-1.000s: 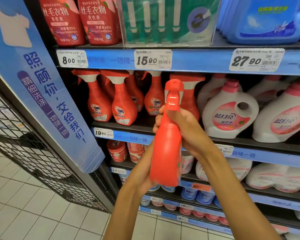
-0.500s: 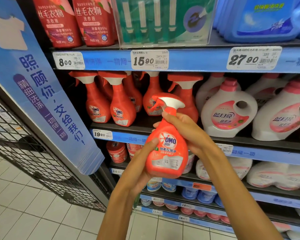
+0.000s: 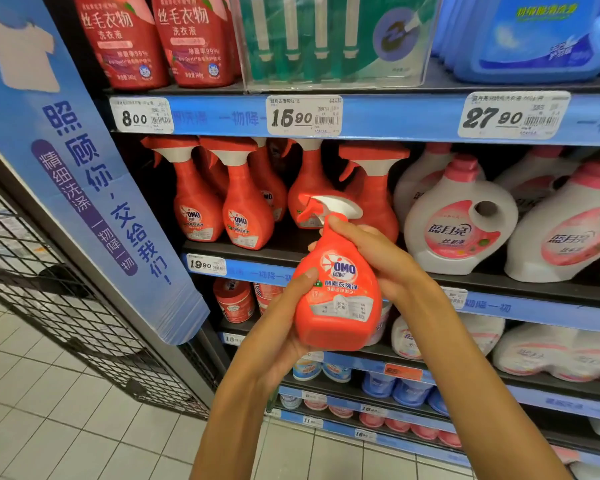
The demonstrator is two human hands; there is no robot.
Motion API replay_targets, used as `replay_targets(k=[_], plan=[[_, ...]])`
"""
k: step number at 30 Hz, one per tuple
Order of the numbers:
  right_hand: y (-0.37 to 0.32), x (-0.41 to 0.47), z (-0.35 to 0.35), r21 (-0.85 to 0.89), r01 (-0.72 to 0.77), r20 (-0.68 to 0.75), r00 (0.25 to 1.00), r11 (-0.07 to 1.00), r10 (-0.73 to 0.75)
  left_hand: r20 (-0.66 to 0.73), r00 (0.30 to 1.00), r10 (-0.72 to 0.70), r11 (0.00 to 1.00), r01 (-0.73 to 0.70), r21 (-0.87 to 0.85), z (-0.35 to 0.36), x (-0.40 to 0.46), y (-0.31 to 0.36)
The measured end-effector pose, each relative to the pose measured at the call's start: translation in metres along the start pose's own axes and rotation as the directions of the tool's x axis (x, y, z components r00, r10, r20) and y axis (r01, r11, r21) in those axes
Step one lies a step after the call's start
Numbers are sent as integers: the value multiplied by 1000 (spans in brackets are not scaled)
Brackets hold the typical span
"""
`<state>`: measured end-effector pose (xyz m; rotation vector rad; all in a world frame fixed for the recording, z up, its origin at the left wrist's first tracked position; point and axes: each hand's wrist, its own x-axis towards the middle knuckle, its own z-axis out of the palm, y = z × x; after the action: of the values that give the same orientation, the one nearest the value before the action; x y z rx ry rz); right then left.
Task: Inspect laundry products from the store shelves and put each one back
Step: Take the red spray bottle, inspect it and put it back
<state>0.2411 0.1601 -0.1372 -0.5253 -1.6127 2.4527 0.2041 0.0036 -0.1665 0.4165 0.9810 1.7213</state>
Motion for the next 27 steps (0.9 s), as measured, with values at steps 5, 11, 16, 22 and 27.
replay_targets(k=[5,11,16,22,27], plan=[[6,-1,-1,-33,139,24,990,990,-138,-114,993,18,988,0,155,-10,2,-8],[12,-12,1,-291,350,46,935,891,-352,-94,986,138,895,-83,438,-16,9,-15],[16,-26,5,-344,477,43,868,808,-494,-20,971,238,830,-192,523,-20,14,-15],[16,-46,15,-372,609,79,773,700,-630,83,953,292,796,-290,531,-24,13,-8],[12,-49,16,-361,639,27,735,679,-678,144,955,258,775,-294,560,-18,12,-7]])
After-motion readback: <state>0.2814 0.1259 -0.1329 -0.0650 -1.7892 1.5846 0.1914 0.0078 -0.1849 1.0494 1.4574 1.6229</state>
